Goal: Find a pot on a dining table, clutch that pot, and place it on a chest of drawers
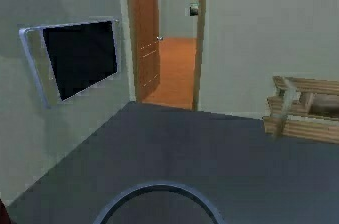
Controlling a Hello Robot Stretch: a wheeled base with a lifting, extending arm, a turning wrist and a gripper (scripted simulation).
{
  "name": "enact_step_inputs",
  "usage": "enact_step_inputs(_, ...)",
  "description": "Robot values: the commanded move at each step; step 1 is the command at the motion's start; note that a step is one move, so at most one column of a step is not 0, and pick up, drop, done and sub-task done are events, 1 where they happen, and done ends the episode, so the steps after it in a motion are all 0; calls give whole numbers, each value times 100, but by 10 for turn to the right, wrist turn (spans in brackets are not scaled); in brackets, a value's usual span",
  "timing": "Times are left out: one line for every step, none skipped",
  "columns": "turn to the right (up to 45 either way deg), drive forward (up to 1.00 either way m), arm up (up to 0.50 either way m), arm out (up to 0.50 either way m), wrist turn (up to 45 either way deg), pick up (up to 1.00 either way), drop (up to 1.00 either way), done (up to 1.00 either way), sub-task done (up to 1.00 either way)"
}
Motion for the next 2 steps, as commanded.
enact_step_inputs(0,100,0,0,0,0,0,0,0)
enact_step_inputs(0,100,0,0,0,0,0,0,0)
